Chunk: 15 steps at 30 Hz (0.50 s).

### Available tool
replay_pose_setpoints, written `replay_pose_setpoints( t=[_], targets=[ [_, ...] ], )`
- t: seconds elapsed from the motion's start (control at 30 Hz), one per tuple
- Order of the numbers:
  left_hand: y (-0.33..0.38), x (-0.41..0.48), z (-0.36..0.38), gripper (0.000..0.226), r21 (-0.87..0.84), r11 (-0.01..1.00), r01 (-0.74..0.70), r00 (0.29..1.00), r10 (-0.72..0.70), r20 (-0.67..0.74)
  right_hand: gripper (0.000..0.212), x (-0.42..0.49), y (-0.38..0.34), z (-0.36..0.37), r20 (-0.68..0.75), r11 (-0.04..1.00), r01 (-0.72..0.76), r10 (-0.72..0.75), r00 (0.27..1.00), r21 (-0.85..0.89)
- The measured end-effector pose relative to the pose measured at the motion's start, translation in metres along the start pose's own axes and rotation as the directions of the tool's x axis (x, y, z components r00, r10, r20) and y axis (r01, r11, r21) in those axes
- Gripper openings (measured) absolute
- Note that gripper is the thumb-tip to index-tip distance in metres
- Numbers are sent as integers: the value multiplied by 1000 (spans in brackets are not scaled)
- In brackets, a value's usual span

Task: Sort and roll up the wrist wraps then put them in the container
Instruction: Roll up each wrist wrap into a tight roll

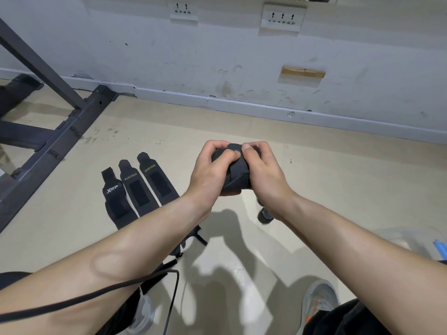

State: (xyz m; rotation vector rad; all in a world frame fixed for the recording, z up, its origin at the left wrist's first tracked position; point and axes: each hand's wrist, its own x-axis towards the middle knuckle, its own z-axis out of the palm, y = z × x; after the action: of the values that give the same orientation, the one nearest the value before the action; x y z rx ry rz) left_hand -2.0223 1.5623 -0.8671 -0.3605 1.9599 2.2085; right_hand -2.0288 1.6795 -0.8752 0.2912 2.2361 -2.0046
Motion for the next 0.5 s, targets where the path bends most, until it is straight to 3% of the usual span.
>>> replay_pose_setpoints(
  t=[0.17, 0.3, 0.5],
  targets=[
    [-10, 1, 7, 11, 51, 999, 0, 993, 6, -118, 21, -8, 7, 7, -88, 998, 10, -16, 996, -68],
    [-10, 3, 9, 8, 63, 998, 31, 989, -21, -147, 25, -8, 1, 3, -38, 996, 30, -33, 999, -85],
    [-8, -5, 9, 7, 65, 993, 97, 991, -91, -94, 20, -19, 3, 0, -48, 993, -1, -5, 999, -117]
  ],
)
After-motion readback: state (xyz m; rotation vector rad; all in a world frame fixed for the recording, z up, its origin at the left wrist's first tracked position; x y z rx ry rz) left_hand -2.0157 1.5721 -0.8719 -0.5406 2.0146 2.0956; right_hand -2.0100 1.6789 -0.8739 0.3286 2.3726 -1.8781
